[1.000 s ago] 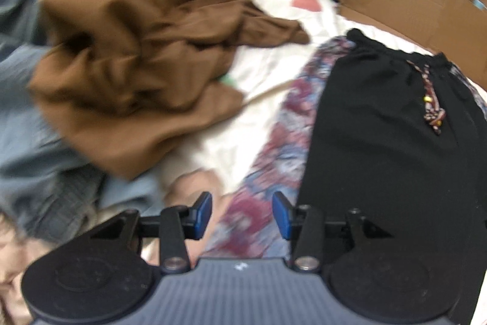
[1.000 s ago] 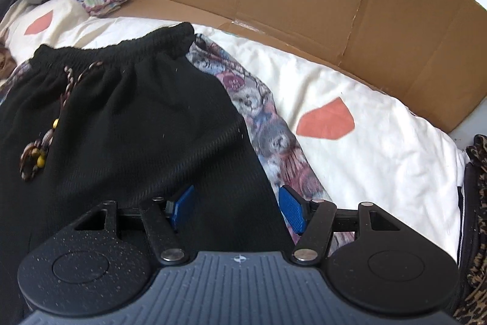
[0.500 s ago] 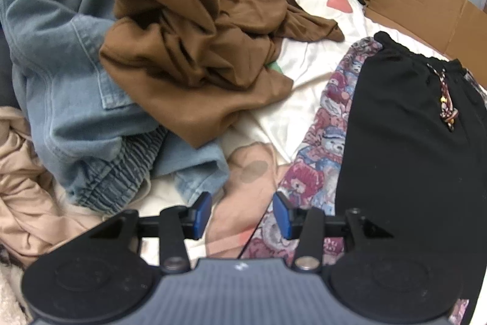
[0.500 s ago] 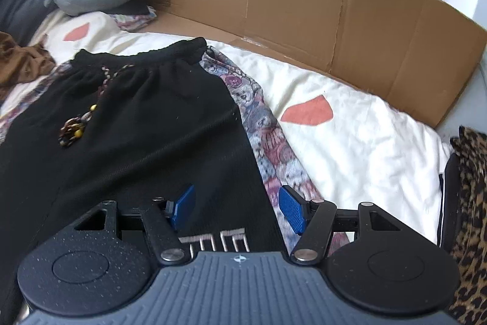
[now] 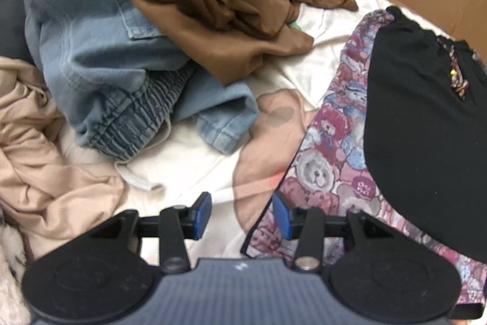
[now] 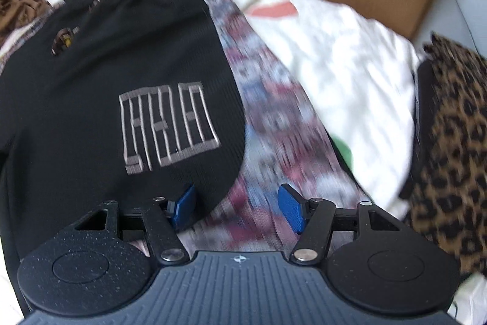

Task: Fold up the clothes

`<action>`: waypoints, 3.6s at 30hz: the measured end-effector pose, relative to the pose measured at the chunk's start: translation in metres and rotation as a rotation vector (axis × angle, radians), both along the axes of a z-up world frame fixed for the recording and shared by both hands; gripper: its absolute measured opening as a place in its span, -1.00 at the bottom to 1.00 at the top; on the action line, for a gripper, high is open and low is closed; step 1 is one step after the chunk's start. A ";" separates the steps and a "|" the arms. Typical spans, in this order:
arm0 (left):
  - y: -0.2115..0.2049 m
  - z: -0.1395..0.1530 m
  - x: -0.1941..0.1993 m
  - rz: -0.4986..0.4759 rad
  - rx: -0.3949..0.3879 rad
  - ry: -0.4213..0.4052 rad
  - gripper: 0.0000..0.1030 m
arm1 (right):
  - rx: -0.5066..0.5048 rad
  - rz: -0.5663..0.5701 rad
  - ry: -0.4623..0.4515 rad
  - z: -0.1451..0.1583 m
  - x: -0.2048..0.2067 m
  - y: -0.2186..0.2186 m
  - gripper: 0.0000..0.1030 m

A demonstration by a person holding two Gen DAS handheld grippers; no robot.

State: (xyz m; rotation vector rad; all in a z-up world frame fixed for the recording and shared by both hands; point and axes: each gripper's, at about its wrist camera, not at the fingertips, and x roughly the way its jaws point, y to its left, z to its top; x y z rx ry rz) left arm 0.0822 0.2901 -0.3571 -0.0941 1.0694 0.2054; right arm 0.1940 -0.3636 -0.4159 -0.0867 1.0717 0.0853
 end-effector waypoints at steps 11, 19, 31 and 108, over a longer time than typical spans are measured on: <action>0.000 -0.015 -0.015 -0.004 -0.058 0.017 -0.30 | -0.010 -0.062 0.059 -0.004 -0.030 -0.018 0.28; 0.009 -0.022 -0.024 0.020 -0.105 0.007 -0.39 | -0.042 -0.053 0.067 -0.003 -0.041 -0.014 0.28; 0.012 -0.011 -0.028 -0.034 -0.136 -0.035 -0.76 | -0.044 -0.036 0.037 0.017 -0.049 -0.003 0.16; -0.275 0.087 0.077 -0.439 -0.661 -0.002 -0.89 | 0.439 0.287 -0.108 0.085 -0.058 0.079 0.07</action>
